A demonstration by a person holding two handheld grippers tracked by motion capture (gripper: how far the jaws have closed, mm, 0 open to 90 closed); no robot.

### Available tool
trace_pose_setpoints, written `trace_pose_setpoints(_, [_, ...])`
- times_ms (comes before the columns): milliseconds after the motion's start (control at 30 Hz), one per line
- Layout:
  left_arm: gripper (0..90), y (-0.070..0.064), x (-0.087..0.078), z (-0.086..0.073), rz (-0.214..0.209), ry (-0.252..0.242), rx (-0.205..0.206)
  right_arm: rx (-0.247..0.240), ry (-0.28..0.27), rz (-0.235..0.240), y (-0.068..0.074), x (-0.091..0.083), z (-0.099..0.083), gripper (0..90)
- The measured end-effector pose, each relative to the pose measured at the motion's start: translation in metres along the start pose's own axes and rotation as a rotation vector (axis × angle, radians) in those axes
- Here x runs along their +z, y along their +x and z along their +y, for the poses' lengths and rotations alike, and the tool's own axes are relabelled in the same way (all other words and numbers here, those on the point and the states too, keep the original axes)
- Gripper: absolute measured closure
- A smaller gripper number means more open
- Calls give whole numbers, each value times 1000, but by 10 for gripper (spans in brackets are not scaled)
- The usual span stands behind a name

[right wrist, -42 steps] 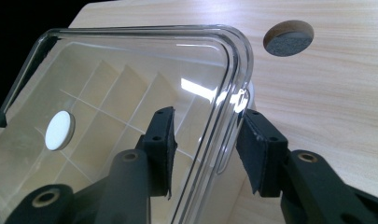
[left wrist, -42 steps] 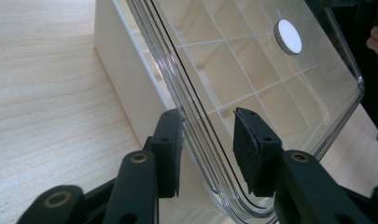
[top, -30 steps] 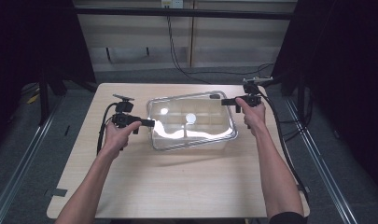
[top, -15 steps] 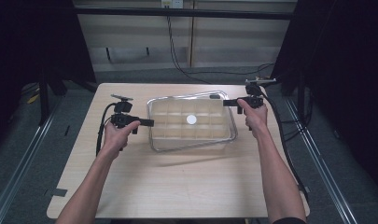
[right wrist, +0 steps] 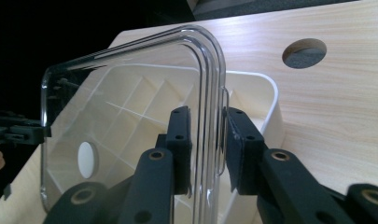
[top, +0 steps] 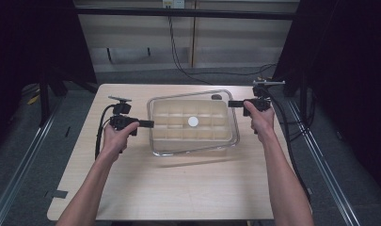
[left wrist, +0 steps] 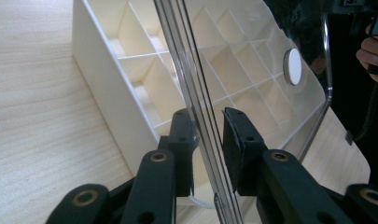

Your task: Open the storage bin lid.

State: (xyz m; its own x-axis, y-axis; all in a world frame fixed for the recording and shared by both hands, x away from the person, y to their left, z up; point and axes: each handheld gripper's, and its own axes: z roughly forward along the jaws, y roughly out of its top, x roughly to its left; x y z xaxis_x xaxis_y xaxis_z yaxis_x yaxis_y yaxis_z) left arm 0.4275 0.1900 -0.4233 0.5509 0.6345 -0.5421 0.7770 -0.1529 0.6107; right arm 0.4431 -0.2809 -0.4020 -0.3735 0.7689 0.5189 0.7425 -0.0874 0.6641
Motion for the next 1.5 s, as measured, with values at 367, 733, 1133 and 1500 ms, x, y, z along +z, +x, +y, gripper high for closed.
trace_pose_setpoints(367, [761,-3,-4,-9,-12,-3,3,-7,-4,0,9,-11,-8,754])
trace_pose_setpoints(733, [779,-7,-13,-14,-16,-3,12,0,12,17,13,-16,-18,757])
trace_pose_setpoints(1133, [793,-14,-23,-22,-42,2,21,0,27,8,24,-26,-31,756])
trace_pose_setpoints(1500, [791,-16,-26,-34,-36,22,27,26,40,20,29,-33,-49,762])
